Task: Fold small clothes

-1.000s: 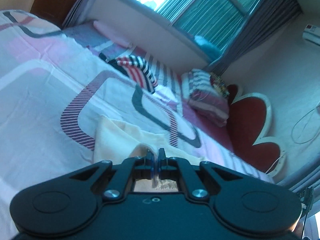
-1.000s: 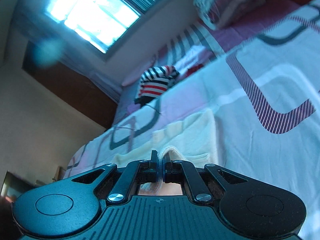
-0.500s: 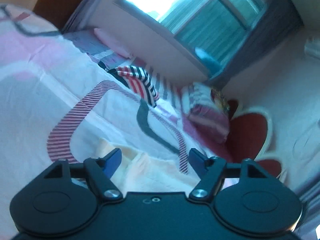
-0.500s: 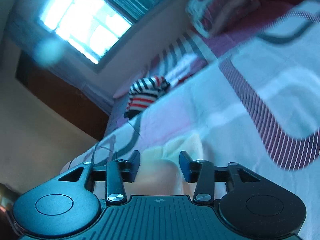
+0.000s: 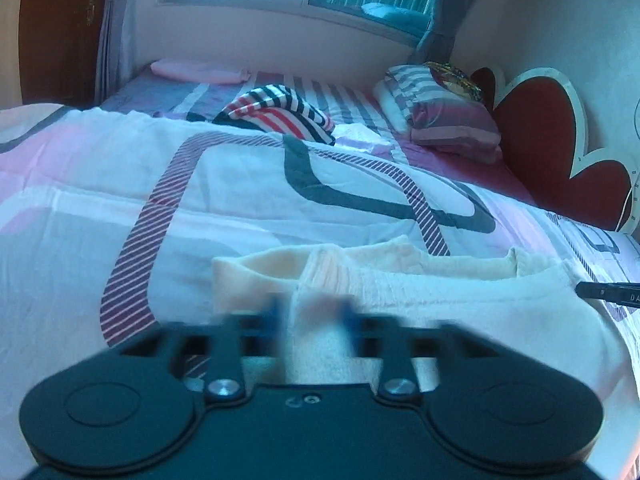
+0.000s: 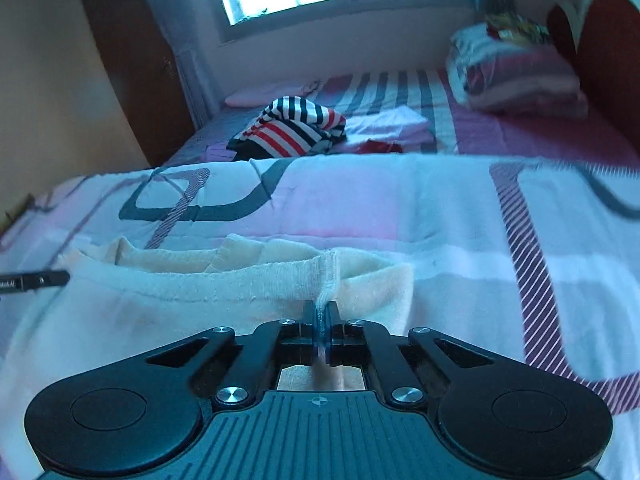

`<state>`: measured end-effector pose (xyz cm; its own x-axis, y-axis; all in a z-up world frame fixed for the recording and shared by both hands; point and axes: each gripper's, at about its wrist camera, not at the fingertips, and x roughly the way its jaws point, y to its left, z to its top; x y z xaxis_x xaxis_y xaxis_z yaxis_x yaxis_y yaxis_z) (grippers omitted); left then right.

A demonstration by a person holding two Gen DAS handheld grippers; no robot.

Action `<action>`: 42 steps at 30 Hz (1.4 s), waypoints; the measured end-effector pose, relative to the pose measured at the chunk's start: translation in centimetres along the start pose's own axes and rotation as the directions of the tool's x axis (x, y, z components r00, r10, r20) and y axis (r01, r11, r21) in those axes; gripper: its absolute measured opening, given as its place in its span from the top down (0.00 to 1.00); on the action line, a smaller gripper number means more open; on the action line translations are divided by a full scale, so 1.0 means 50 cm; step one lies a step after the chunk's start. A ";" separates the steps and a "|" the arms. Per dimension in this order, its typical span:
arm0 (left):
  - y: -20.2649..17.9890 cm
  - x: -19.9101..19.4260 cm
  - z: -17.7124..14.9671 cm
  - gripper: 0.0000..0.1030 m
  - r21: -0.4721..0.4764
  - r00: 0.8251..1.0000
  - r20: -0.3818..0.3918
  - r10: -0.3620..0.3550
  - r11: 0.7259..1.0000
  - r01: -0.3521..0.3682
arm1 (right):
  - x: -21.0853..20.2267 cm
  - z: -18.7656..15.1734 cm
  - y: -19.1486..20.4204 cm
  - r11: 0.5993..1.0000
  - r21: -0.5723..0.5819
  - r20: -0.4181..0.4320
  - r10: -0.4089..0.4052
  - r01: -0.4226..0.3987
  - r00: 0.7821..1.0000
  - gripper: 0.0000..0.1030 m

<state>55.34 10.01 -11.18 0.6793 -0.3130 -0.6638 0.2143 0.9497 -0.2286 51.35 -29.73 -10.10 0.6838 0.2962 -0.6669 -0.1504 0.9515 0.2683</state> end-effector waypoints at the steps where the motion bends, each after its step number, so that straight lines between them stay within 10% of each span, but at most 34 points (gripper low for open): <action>1: 0.003 -0.007 -0.001 0.98 -0.018 1.000 0.025 -0.006 1.000 0.007 | 0.000 -0.002 -0.002 1.000 -0.010 0.012 -0.008 0.008 1.000 0.98; 7: -0.001 -0.042 -0.014 0.98 -0.032 0.983 0.185 -0.002 0.999 0.008 | -0.029 0.001 0.001 1.000 -0.005 0.135 -0.017 0.018 0.991 0.98; 12: -0.004 0.010 -0.010 0.88 -0.029 0.997 0.055 0.056 0.998 -0.054 | 0.027 -0.001 -0.011 0.998 0.019 0.011 -0.055 0.055 0.998 0.98; 14: -0.010 -0.010 0.000 0.62 -0.042 0.992 0.066 0.112 0.993 -0.110 | 0.024 0.003 -0.009 0.997 0.027 0.012 -0.072 0.072 0.997 0.88; 15: -0.025 -0.031 0.003 0.36 -0.026 0.981 0.105 0.164 0.986 -0.163 | 0.014 0.010 0.002 0.995 0.020 0.024 -0.100 0.099 0.995 0.66; 16: -0.044 -0.053 -0.002 0.33 -0.001 0.965 0.175 0.196 0.980 -0.199 | -0.005 0.012 0.019 0.994 -0.004 0.075 -0.112 0.113 0.991 0.58; 23: -0.237 0.010 -0.030 0.33 0.204 0.997 0.078 0.028 0.978 -0.043 | 0.060 0.004 0.220 0.975 -0.205 -0.017 0.080 -0.082 0.997 0.56; 27: -0.169 -0.003 -0.055 0.30 0.193 0.989 0.091 0.117 0.972 -0.133 | 0.067 -0.017 0.211 0.963 -0.268 -0.014 0.029 -0.032 0.999 0.56; 30: -0.103 -0.024 -0.061 0.29 0.136 0.985 0.100 0.141 0.979 -0.154 | 0.047 -0.015 0.098 0.975 -0.155 0.022 -0.157 0.158 0.987 0.56; 36: -0.182 -0.083 -0.065 0.31 0.196 0.973 0.184 0.141 0.964 -0.177 | -0.023 -0.012 0.137 0.989 -0.142 0.085 -0.036 0.048 0.996 0.56; 42: -0.258 -0.035 -0.113 0.28 0.285 0.992 0.079 0.096 0.952 -0.114 | 0.013 -0.094 0.229 0.966 -0.255 0.006 -0.033 0.033 0.999 0.56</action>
<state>47.43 -1.77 -11.11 0.7498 -0.2189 -0.6245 0.3262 0.9433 0.0609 46.71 -18.24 -10.74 0.6928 0.2641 -0.6711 -0.3049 0.9505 0.0594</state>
